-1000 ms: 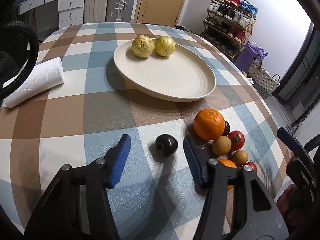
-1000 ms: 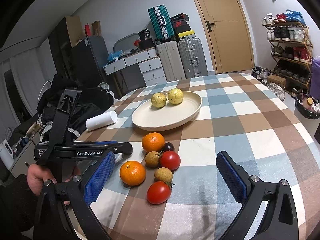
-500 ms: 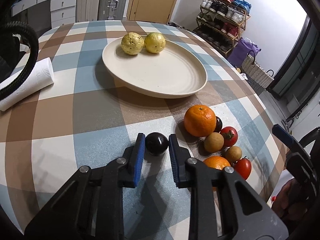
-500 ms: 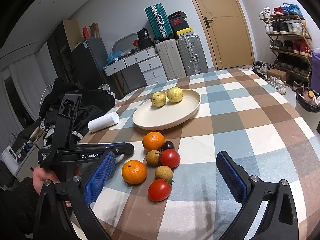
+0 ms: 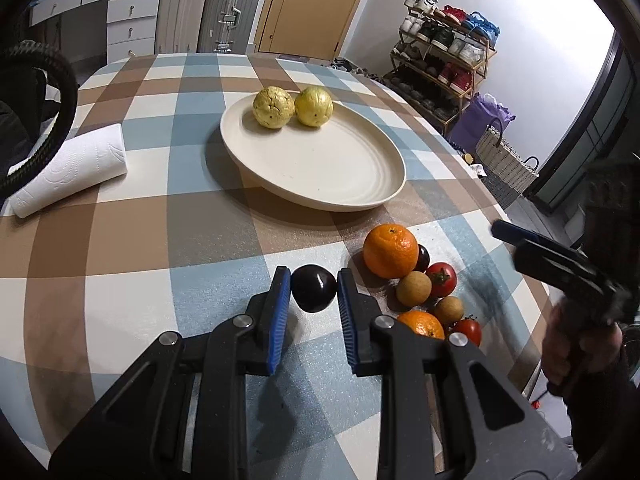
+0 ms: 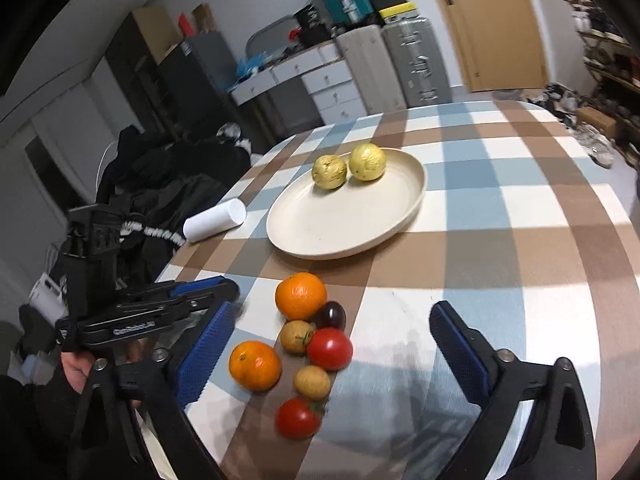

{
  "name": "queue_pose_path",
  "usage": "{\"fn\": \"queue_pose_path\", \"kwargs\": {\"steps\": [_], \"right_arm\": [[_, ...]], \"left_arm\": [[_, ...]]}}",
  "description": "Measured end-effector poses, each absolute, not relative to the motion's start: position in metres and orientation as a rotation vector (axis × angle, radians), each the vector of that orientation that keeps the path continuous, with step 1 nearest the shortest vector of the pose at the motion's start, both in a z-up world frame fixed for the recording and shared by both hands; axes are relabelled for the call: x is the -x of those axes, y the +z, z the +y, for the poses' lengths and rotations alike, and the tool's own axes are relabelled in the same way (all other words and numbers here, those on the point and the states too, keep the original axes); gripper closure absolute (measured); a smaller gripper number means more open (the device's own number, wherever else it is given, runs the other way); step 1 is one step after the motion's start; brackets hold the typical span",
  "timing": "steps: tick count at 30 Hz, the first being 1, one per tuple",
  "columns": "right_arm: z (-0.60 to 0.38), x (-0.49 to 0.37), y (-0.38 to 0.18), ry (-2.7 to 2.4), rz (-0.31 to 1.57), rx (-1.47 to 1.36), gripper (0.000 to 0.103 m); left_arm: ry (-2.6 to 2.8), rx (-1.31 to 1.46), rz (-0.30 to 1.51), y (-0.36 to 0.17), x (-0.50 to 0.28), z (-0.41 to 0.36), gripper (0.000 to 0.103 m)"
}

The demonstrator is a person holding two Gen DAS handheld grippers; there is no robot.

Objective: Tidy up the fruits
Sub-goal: 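Lift the plum with the left tool while the right tool grasps another dark plum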

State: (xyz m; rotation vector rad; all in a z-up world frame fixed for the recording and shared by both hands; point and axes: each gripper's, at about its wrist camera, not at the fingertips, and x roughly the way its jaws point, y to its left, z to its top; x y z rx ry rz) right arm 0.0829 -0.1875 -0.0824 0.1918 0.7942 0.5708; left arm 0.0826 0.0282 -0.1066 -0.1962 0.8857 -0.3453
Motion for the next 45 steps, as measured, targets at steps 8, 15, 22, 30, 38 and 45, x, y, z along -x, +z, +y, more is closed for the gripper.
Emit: {"fn": "queue_pose_path", "kwargs": {"steps": [8, 15, 22, 30, 38, 45], "right_arm": [[-0.173, -0.117, -0.091, 0.655, 0.911, -0.104, 0.037], [-0.161, -0.127, -0.099, 0.714, 1.008, 0.011, 0.047], [-0.155, -0.138, -0.106, 0.725, 1.094, 0.058, 0.061], [-0.142, -0.142, -0.11, 0.77, 1.145, 0.087, 0.07], [-0.146, -0.146, -0.11, 0.778, 1.173, 0.014, 0.085], [-0.159, -0.15, -0.113, 0.785, 1.173, -0.103, 0.086]], "left_arm": [[-0.339, 0.217, 0.879, -0.1, -0.085, 0.039, 0.082], [-0.332, 0.23, 0.886, -0.099, -0.09, 0.041, 0.082], [-0.335, 0.234, 0.896, -0.101, -0.094, 0.039, 0.082], [-0.333, 0.24, 0.898, -0.102, -0.096, 0.038, 0.082], [-0.336, 0.246, 0.894, -0.101, -0.097, 0.038, 0.082], [-0.339, 0.25, 0.889, -0.097, -0.098, 0.038, 0.082]]}}
